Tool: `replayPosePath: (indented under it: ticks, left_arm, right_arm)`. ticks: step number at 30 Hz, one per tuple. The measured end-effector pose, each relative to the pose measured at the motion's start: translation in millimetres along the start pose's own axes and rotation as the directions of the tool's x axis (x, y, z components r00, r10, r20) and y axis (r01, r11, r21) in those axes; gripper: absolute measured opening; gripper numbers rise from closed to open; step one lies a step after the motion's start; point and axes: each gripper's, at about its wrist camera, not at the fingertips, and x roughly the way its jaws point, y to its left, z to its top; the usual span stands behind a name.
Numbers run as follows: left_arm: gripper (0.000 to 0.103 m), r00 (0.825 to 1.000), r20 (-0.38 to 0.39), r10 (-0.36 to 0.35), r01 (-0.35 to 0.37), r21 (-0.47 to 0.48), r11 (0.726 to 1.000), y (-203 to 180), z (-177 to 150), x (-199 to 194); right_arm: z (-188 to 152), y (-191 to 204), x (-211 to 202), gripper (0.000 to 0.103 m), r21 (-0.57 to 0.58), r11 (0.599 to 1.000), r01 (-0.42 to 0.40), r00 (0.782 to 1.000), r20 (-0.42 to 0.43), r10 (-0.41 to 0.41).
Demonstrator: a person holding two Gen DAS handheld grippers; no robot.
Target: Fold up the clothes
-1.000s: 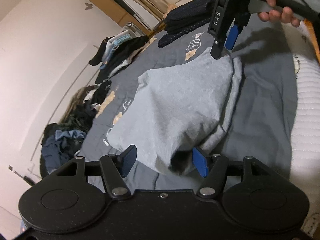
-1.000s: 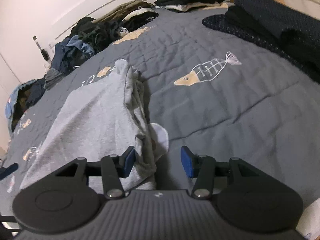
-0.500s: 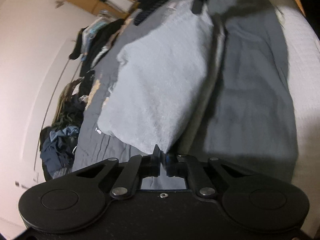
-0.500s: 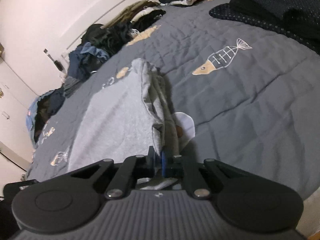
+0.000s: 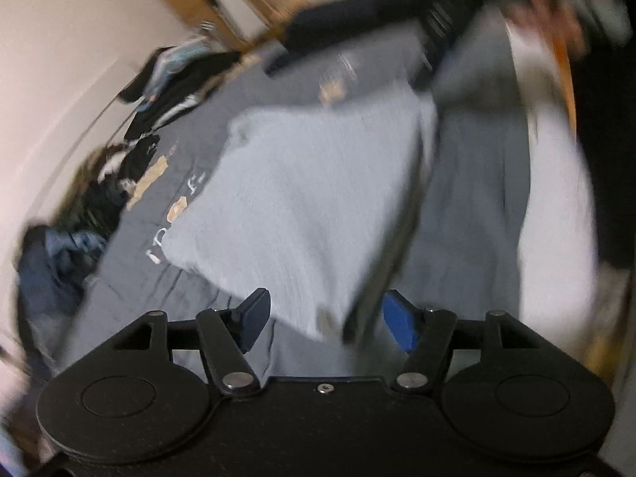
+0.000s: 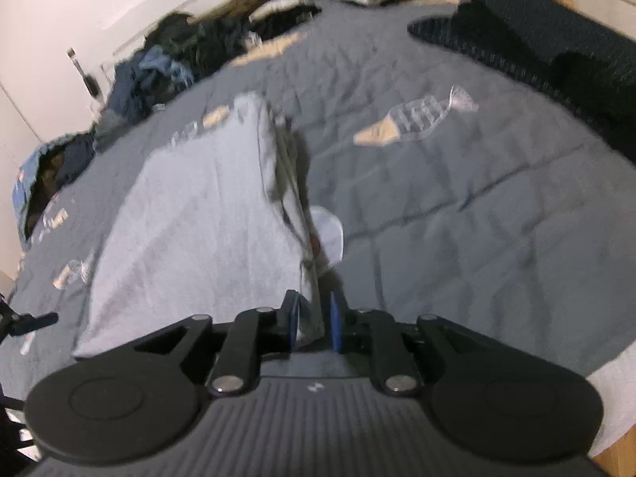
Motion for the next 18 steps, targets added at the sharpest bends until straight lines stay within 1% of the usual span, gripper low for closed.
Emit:
replayPosePath:
  ticks: [1,2,3,4,5,6,7,10,13,15,17,18]
  left_arm:
    - [0.063,0.999,0.044,-0.021,0.024,-0.08,0.996,10.7,1.4,-4.7]
    - [0.063,0.995,0.089,-0.038,0.052,-0.159,0.986,21.3,2.9,-9.3]
    - [0.062,0.99,0.134,-0.051,0.082,-0.236,0.968,31.8,4.3,-13.8]
    - [0.056,0.984,0.169,-0.063,0.114,-0.31,0.944,38.7,4.3,-13.6]
    - [0.045,0.978,0.194,-0.071,0.141,-0.374,0.917,45.0,4.4,-11.0]
    - [0.038,0.975,0.207,-0.077,0.162,-0.434,0.886,49.8,4.7,-5.1]
    - [0.026,0.972,0.219,-0.083,0.184,-0.491,0.851,54.6,5.0,0.9]
    - [0.024,0.966,0.229,-0.118,0.239,-0.622,0.746,68.3,2.5,24.0]
    - [0.024,0.97,0.188,-0.156,0.244,-0.69,0.681,75.7,-9.2,41.3]
    - [0.024,0.97,0.163,-0.183,0.243,-0.733,0.636,80.7,-17.0,52.9]
    - [0.024,0.968,0.139,-0.211,0.239,-0.773,0.587,85.6,-24.8,64.4]
    - [0.024,0.966,0.126,-0.225,0.235,-0.792,0.564,88.1,-28.7,70.2]
  right_arm:
    - [2.7,1.6,-6.8,0.022,-0.01,1.0,0.002,1.0,0.031,-0.001]
    - [5.4,3.3,-13.7,0.028,-0.019,1.0,0.004,0.998,0.061,-0.002]
    - [8.4,7.2,-17.5,0.035,-0.034,0.999,-0.005,0.995,0.099,0.009]
    - [9.1,9.9,-10.7,0.036,-0.043,0.999,-0.012,0.995,0.096,0.016]
    - [9.4,12.5,-2.4,0.037,-0.051,0.999,-0.017,0.996,0.087,0.022]
    - [9.8,15.0,5.9,0.038,-0.058,0.998,-0.023,0.997,0.078,0.028]
    - [10.1,17.5,14.2,0.038,-0.066,0.997,-0.029,0.997,0.069,0.034]
    - [11.2,25.1,39.1,0.038,-0.089,0.995,-0.047,0.998,0.041,0.051]
    - [12.2,32.6,64.0,0.038,-0.111,0.992,-0.066,0.998,0.013,0.068]
    - [8.4,28.8,72.4,0.037,-0.125,0.992,-0.009,1.0,-0.016,0.007]
    - [4.4,23.3,74.1,0.039,-0.155,0.986,0.064,0.997,-0.032,-0.07]
    - [3.5,19.0,71.2,0.042,-0.158,0.984,0.075,0.996,-0.033,-0.081]
